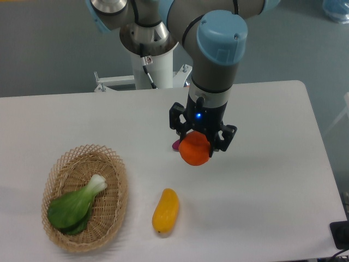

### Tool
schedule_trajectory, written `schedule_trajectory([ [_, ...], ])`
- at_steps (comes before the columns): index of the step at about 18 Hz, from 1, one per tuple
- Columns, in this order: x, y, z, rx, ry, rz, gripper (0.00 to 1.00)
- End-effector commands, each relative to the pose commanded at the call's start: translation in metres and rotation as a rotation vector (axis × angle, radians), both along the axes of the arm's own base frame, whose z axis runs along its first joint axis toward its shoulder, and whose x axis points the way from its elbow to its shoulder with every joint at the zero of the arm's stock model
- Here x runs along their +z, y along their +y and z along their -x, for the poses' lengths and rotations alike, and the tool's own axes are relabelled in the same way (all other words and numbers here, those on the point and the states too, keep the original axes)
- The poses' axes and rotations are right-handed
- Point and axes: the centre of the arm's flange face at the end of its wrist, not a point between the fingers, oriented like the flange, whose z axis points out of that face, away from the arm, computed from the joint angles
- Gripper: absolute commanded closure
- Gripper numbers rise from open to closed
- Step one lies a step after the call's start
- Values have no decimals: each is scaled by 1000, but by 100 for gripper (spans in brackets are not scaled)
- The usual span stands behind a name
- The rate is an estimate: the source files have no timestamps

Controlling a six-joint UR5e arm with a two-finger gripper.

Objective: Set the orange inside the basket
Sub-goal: 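Hold the orange in the gripper above the table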

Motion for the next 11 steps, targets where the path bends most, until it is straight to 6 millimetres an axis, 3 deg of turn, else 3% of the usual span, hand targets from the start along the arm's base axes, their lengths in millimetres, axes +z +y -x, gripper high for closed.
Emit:
schedule_trajectory([
  [7,-6,0,-2,12,-3,4,42],
  [9,-8,6,-1,74,12,-21,42],
  [11,-18,28,-11,152,17,-50,42],
])
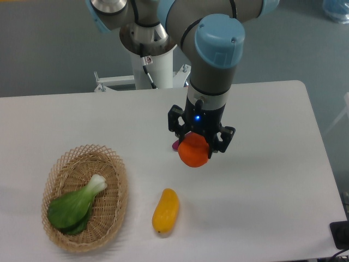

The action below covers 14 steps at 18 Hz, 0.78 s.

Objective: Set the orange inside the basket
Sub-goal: 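Hold the orange in the gripper above the table, then carry the held orange over the wicker basket and lower it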

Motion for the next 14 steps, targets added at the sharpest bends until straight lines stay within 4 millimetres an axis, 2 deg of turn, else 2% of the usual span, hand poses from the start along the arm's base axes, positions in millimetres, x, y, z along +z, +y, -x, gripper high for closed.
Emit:
schedule_trajectory([
  [3,-20,39,-31,138,-5,-43,42],
  [5,-38,69,-67,188,-19,-48,43],
  [7,-48,88,-87,226,-29,-77,42],
  [9,-59,109,-123,201,-47,-70,42],
  [12,-96,137,-167,132,-73,-20,41],
  [14,-108,145,-180,125,-82,-3,41],
])
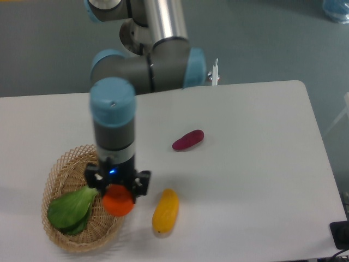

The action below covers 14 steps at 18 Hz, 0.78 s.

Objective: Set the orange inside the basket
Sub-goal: 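Carry the held orange over the wicker basket and lower it, then open the gripper to release the orange beside the bok choy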

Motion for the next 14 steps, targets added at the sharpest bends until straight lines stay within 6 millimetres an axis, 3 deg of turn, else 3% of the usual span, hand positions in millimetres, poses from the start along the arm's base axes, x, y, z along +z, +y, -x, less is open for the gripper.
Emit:
schedule_trajectory([
  [5,-46,25,-21,-29,-13,24,41],
  [14,-73,25,-21,-40,-21,59,40],
])
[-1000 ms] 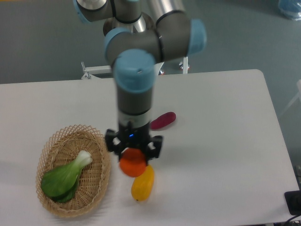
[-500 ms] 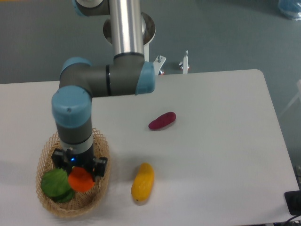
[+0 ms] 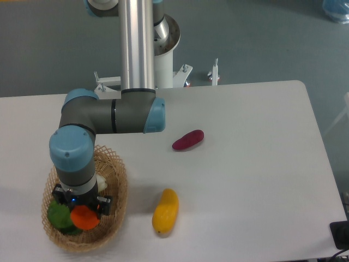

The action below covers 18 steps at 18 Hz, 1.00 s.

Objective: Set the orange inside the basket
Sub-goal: 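Open the gripper to release the orange beside the bok choy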

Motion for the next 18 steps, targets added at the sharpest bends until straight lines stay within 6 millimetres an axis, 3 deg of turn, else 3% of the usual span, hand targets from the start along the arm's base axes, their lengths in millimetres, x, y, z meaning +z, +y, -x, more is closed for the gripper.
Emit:
schedule_trajectory([
  [5,-13,-1,0,1,-3,22,39],
  [9,-17,2,2,0,-1,23,24],
  [11,-16,2,2,0,2,23,11],
  [18,3,0,1,2,12,-1,0],
])
